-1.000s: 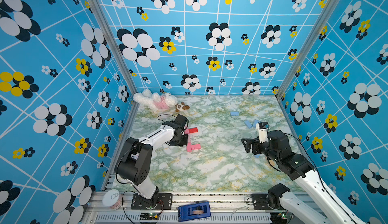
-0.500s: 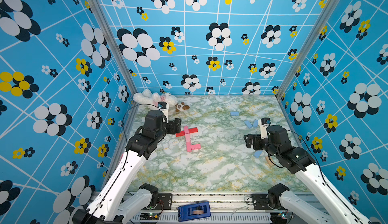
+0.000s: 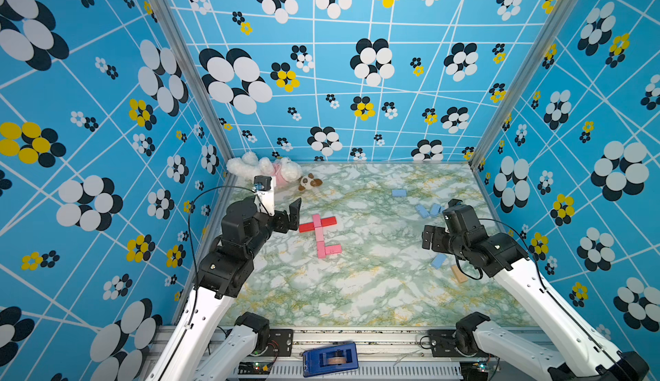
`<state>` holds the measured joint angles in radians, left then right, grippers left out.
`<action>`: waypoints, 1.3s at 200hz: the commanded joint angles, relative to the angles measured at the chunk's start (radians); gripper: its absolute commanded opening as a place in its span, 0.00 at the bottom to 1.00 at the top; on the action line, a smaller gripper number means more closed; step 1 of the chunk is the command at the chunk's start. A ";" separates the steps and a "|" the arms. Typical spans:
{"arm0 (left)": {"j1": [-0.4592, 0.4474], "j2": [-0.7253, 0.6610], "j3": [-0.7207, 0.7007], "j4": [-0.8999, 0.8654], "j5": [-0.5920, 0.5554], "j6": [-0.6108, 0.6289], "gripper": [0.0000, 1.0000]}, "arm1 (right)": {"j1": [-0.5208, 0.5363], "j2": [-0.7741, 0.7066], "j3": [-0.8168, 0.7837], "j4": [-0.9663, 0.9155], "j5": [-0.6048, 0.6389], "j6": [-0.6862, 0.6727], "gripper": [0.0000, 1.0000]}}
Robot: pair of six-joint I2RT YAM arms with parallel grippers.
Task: Assemble the letter t with building blocks
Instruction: Adjust the building block at the center of the board, then pick up the building block from the center of the board.
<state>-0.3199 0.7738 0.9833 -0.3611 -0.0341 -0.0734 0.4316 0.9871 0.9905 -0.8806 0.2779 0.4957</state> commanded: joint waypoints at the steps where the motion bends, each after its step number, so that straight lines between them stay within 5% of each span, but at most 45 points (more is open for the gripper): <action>1: 0.008 -0.027 -0.033 0.040 0.015 0.058 1.00 | 0.004 0.019 0.033 -0.070 0.045 0.051 0.99; 74: 0.008 -0.075 -0.095 0.060 0.053 0.095 1.00 | -0.032 0.056 0.034 -0.114 0.057 0.088 0.98; 109: 0.008 -0.078 -0.122 0.091 0.105 0.082 0.99 | -0.131 0.069 0.008 -0.123 0.028 0.095 0.98; 173: 0.008 -0.067 -0.169 0.123 0.155 0.037 0.99 | -0.222 0.132 -0.082 0.025 -0.067 0.137 0.95; 260: 0.006 -0.046 -0.198 0.136 0.187 0.036 0.99 | -0.251 0.281 -0.207 0.221 -0.116 0.192 0.80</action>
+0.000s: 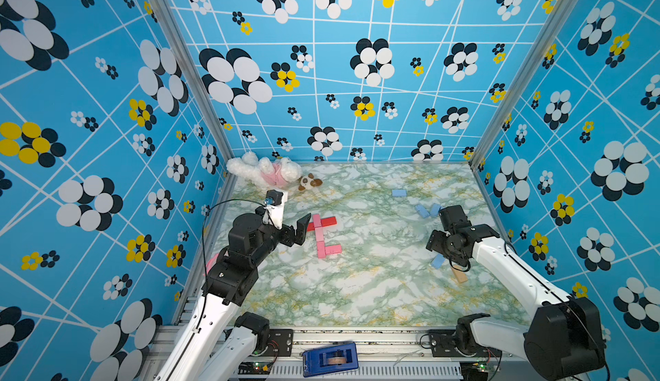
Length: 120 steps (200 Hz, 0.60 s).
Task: Assemble the letter t with building blocks
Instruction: Pick up the building block from the center of the board.
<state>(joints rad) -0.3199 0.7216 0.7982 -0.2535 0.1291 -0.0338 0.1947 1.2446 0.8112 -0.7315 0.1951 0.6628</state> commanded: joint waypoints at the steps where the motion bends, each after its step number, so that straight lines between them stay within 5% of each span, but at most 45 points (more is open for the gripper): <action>1: 0.007 0.007 -0.013 0.028 0.023 -0.003 0.99 | -0.014 0.025 -0.029 0.073 -0.034 0.024 0.79; 120: 0.006 0.018 -0.027 0.020 0.010 0.015 0.99 | -0.045 0.089 -0.096 0.166 -0.045 0.029 0.66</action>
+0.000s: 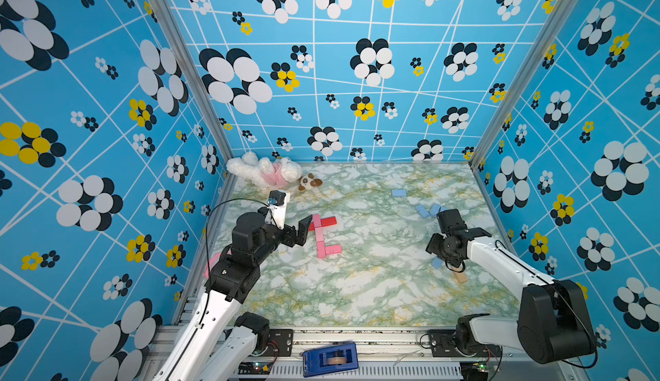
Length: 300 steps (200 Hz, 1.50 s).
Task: Assemble the letter t with building blocks
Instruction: Pick up the building block from the center of the board.
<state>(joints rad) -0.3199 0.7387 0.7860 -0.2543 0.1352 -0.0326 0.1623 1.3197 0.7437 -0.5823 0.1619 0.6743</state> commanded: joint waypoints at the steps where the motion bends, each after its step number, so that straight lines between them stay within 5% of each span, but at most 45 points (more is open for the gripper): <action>1: 0.006 0.001 -0.014 0.021 0.004 0.014 0.99 | -0.013 0.014 -0.028 0.017 -0.012 0.018 0.66; 153: 0.005 0.025 -0.017 0.013 0.011 0.022 0.99 | -0.028 0.074 -0.079 0.097 -0.025 0.015 0.59; 300: -0.001 0.025 -0.018 -0.007 0.004 0.039 0.99 | -0.030 0.059 -0.091 0.111 -0.043 -0.005 0.33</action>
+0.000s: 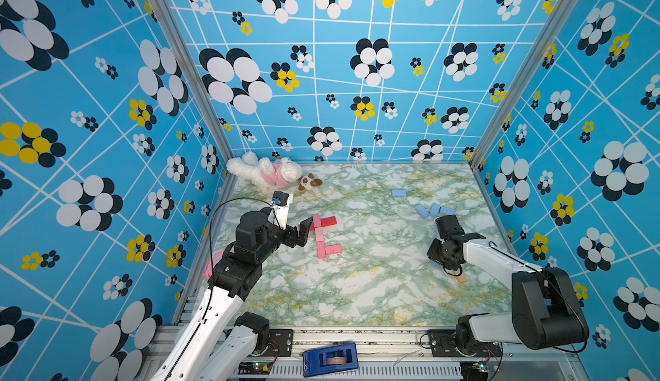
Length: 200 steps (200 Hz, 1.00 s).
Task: Assemble the letter t with building blocks
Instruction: Pick up the building block from the center of the board.
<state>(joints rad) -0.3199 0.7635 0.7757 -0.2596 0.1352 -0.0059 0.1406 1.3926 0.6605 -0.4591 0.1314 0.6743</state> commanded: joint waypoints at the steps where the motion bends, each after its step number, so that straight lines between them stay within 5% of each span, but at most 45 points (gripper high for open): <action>1: 0.000 0.000 -0.007 -0.002 0.004 0.012 0.99 | -0.008 -0.014 -0.008 -0.011 -0.012 -0.005 0.33; 200: -0.002 0.015 -0.016 0.008 -0.029 0.003 0.99 | -0.007 -0.063 0.020 0.008 -0.092 -0.105 0.23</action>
<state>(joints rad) -0.3210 0.7891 0.7750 -0.2611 0.1226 -0.0067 0.1402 1.3453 0.6609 -0.4526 0.0532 0.5903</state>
